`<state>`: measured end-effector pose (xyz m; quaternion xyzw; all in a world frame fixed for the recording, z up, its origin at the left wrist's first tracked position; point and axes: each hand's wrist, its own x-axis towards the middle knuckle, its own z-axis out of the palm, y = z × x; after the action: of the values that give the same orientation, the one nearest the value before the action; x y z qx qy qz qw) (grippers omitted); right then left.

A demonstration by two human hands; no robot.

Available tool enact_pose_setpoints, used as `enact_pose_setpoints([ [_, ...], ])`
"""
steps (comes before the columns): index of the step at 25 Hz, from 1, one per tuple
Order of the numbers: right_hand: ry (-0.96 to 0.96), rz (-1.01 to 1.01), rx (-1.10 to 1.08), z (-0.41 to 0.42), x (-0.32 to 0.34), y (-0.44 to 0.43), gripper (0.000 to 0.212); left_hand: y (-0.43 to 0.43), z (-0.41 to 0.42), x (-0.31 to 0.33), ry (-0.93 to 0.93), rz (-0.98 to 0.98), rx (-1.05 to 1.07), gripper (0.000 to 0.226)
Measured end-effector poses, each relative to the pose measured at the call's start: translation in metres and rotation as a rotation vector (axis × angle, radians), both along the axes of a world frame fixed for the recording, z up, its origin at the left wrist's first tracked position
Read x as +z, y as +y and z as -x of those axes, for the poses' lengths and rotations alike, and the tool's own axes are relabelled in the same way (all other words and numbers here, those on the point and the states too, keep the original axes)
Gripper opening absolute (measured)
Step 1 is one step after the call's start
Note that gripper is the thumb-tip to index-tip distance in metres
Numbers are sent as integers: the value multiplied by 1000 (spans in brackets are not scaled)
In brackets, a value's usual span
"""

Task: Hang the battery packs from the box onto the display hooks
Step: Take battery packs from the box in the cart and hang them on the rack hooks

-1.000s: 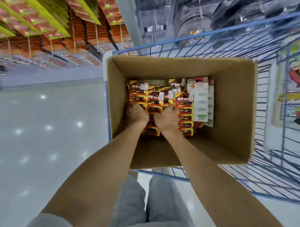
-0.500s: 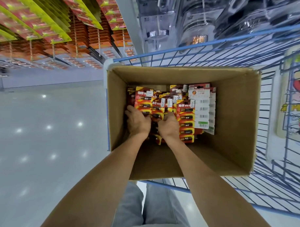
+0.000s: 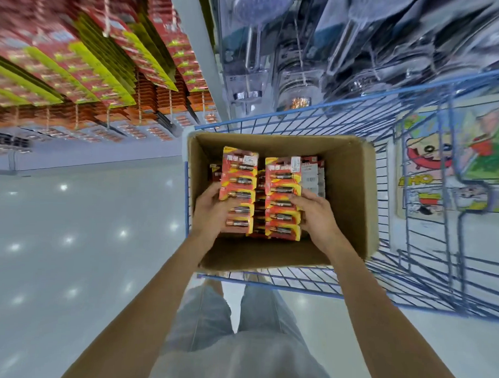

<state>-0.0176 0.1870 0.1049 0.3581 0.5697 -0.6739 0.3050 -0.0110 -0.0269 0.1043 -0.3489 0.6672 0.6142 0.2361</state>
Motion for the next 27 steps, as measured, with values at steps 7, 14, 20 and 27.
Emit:
enact_pose_setpoints([
  [7,192,115,-92,3,111,-8,25,-12,-2,108,194,-198,37,31],
  [14,377,135,-81,7,194,-35,25,-45,-19,186,376,-280,130,36],
  [20,477,238,16,14,234,-91,28,-99,-27,230,549,-345,208,42],
  [27,558,270,59,28,274,-218,29,-213,-37,273,660,-291,326,53],
])
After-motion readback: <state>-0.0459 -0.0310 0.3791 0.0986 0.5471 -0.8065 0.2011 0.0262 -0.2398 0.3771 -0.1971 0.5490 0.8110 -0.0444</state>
